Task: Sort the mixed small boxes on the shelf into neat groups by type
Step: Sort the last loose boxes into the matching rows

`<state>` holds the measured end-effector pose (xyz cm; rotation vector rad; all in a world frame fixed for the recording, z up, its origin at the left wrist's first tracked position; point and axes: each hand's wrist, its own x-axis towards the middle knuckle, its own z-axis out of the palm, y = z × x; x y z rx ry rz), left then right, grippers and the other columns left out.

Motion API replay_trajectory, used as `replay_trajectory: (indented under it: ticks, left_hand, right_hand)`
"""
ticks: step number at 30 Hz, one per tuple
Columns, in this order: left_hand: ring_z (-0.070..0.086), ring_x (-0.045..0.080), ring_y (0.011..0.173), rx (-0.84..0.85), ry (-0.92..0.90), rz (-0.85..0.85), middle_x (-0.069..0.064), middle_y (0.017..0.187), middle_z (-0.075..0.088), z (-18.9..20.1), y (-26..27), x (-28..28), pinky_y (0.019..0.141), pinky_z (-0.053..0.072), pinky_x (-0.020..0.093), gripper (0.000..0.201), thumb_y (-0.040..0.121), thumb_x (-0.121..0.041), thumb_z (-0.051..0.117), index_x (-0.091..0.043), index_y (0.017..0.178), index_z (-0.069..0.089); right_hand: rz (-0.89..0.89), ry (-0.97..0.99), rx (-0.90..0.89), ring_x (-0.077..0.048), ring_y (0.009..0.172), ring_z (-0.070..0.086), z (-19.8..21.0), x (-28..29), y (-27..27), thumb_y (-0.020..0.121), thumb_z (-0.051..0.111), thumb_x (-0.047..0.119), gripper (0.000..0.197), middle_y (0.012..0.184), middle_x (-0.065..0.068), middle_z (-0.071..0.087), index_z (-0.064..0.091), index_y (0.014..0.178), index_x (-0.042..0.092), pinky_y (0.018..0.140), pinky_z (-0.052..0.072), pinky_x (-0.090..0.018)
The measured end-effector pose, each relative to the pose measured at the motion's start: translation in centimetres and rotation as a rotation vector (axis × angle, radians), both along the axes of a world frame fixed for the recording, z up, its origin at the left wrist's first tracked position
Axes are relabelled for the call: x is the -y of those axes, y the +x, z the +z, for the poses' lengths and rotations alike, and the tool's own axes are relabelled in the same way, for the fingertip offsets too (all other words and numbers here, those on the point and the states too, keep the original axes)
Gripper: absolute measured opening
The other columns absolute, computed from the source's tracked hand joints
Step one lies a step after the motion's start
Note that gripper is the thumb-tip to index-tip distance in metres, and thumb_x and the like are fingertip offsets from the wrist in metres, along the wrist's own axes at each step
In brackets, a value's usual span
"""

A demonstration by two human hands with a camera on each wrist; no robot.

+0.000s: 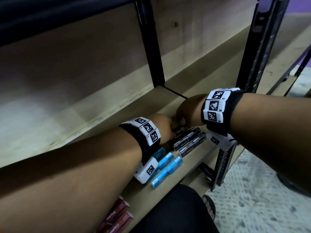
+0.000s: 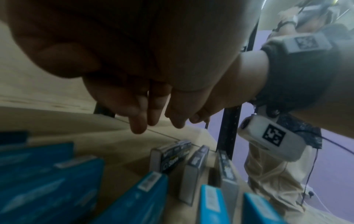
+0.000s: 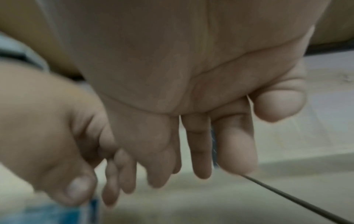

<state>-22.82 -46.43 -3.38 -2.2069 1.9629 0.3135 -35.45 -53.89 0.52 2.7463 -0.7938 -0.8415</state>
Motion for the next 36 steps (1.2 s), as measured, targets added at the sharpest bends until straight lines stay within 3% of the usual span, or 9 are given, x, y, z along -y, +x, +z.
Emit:
replay_trajectory:
  ticks: [3, 5, 7, 10, 14, 22, 26, 29, 36]
  left_hand:
    - [0.063, 0.024, 0.098, -0.072, -0.092, 0.048, 0.003, 0.108, 0.068, 1.7, 0.1, -2.1, 0.08, 0.05, 0.029, 0.032, 0.087, -0.042, 0.066, -0.021, 0.111, 0.07]
    - [0.063, 0.021, 0.097, -0.113, -0.133, 0.078, 0.0, 0.108, 0.068, 2.5, 0.9, -4.2, 0.077, 0.047, 0.026, 0.032, 0.088, -0.044, 0.064, -0.022, 0.11, 0.069]
    - [0.061, 0.017, 0.091, -0.129, -0.174, 0.088, -0.005, 0.103, 0.068, 3.4, 1.7, -6.8, 0.07, 0.04, 0.023, 0.029, 0.089, -0.047, 0.063, -0.022, 0.104, 0.066]
    - [0.062, 0.01, 0.089, -0.21, -0.176, 0.147, -0.008, 0.101, 0.069, 4.3, 3.0, -11.0, 0.067, 0.037, 0.022, 0.03, 0.091, -0.046, 0.063, -0.025, 0.113, 0.067]
    - [0.06, 0.0, 0.08, -0.315, -0.16, 0.221, -0.012, 0.095, 0.07, 5.0, 5.1, -17.3, 0.062, 0.039, 0.01, 0.024, 0.091, -0.043, 0.065, -0.028, 0.11, 0.068]
    - [0.061, -0.005, 0.08, -0.36, -0.207, 0.413, -0.018, 0.09, 0.068, 5.3, 9.9, -29.9, 0.076, 0.051, 0.028, 0.017, 0.087, -0.045, 0.067, -0.036, 0.102, 0.067]
    - [0.06, -0.01, 0.079, -0.328, -0.209, 0.475, -0.026, 0.089, 0.067, 4.8, 11.6, -35.1, 0.07, 0.047, 0.016, 0.024, 0.086, -0.051, 0.065, -0.042, 0.108, 0.065]
    - [0.058, -0.01, 0.084, -0.238, -0.211, 0.502, -0.028, 0.093, 0.064, 4.2, 12.2, -38.6, 0.077, 0.049, 0.02, 0.035, 0.083, -0.06, 0.059, -0.047, 0.116, 0.058]
    - [0.054, -0.011, 0.089, -0.203, -0.178, 0.582, -0.031, 0.094, 0.059, 2.3, 12.8, -44.1, 0.08, 0.048, 0.02, 0.039, 0.084, -0.062, 0.056, -0.05, 0.121, 0.052]
  right_hand:
    - [-0.092, 0.05, 0.185, -0.023, 0.122, 0.055, 1.2, -0.7, -0.6, 0.098, 0.055, 0.036, 0.043, 0.138, 0.001, 0.056, 0.053, 0.14, 0.025, 0.097, 0.046, -0.033]
    - [-0.122, 0.094, 0.301, -0.02, 0.126, 0.053, 2.0, -1.7, -0.8, 0.097, 0.058, 0.038, 0.046, 0.141, 0.005, 0.054, 0.05, 0.142, 0.032, 0.099, 0.042, -0.03]
    - [-0.127, 0.148, 0.422, -0.017, 0.118, 0.057, 2.3, -3.2, -0.7, 0.093, 0.063, 0.039, 0.044, 0.134, 0.006, 0.059, 0.055, 0.136, 0.035, 0.094, 0.042, -0.026]
    - [-0.137, 0.24, 0.526, -0.013, 0.104, 0.062, 2.7, -6.7, 0.1, 0.089, 0.065, 0.036, 0.038, 0.119, 0.012, 0.065, 0.061, 0.127, 0.038, 0.081, 0.042, -0.019]
    - [-0.084, 0.295, 0.69, -0.008, 0.091, 0.062, 2.9, -12.3, 1.7, 0.081, 0.068, 0.039, 0.036, 0.109, 0.015, 0.068, 0.065, 0.116, 0.046, 0.081, 0.05, -0.023]
    - [0.204, 0.309, 0.617, -0.01, 0.094, 0.062, 3.3, -22.7, 7.0, 0.082, 0.057, 0.055, 0.036, 0.103, 0.013, 0.066, 0.056, 0.116, 0.045, 0.074, 0.05, -0.027]
    - [0.301, 0.323, 0.522, -0.014, 0.094, 0.064, 2.3, -26.2, 9.1, 0.079, 0.053, 0.058, 0.038, 0.107, 0.012, 0.066, 0.051, 0.115, 0.048, 0.074, 0.051, -0.029]
    - [0.362, 0.284, 0.46, -0.014, 0.093, 0.063, 1.4, -28.3, 10.3, 0.076, 0.055, 0.056, 0.039, 0.104, 0.011, 0.065, 0.052, 0.114, 0.048, 0.066, 0.042, -0.027]
    - [0.483, 0.231, 0.278, -0.021, 0.082, 0.062, 0.1, -32.2, 12.8, 0.075, 0.059, 0.048, 0.032, 0.089, 0.005, 0.062, 0.06, 0.101, 0.029, 0.066, 0.051, -0.032]
